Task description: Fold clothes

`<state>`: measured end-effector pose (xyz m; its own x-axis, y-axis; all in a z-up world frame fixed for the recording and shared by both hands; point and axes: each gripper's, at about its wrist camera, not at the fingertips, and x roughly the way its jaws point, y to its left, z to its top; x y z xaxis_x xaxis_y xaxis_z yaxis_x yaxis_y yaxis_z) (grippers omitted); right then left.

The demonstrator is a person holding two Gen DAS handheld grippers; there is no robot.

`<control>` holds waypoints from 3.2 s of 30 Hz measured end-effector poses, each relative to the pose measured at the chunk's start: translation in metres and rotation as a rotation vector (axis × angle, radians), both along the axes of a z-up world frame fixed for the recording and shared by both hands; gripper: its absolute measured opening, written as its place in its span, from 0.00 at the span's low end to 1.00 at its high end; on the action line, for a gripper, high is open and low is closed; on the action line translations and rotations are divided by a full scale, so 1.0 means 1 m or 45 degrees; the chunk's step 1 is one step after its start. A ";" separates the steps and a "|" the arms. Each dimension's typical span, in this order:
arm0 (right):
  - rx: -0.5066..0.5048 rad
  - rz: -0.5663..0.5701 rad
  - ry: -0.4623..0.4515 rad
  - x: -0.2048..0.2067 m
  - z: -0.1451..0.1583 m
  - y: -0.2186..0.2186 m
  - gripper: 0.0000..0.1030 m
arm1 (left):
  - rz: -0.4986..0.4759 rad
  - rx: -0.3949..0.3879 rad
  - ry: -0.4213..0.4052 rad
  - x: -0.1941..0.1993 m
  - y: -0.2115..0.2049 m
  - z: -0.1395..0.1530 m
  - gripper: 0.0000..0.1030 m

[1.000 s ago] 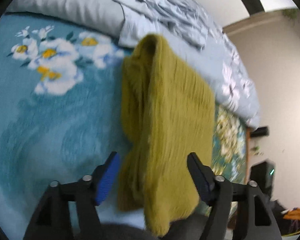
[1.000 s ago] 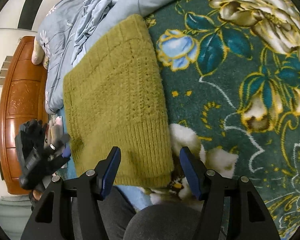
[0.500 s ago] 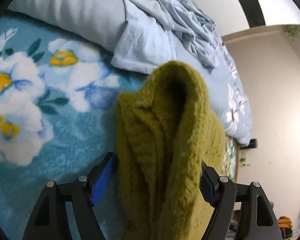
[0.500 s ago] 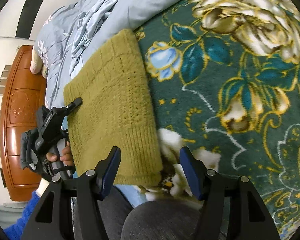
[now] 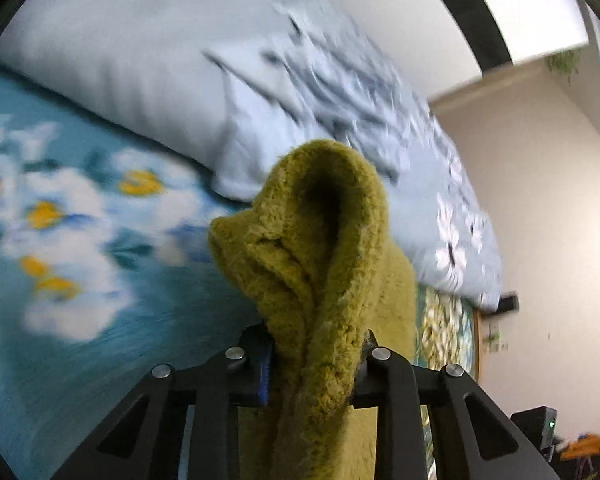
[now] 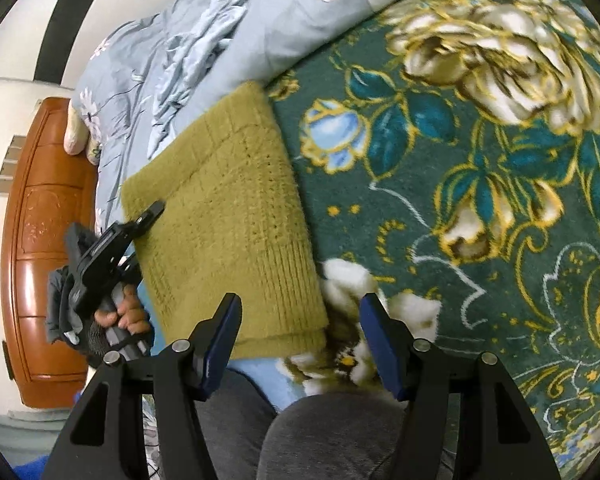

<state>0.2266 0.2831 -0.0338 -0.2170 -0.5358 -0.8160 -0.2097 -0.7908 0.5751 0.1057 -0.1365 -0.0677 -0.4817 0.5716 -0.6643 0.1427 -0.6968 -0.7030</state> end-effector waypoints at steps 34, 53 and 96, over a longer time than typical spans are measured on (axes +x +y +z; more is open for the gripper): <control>-0.164 0.108 -0.149 -0.019 -0.057 -0.162 0.73 | 0.460 0.118 -0.222 0.171 -0.125 -0.022 0.35; -0.248 -0.010 -0.206 -0.014 -0.091 -0.167 0.77 | -0.031 -0.044 -0.231 0.056 -0.165 -0.031 0.71; -0.133 0.284 -0.021 -0.090 -0.078 -0.169 0.83 | -0.154 -0.163 -0.191 0.071 -0.091 -0.052 0.85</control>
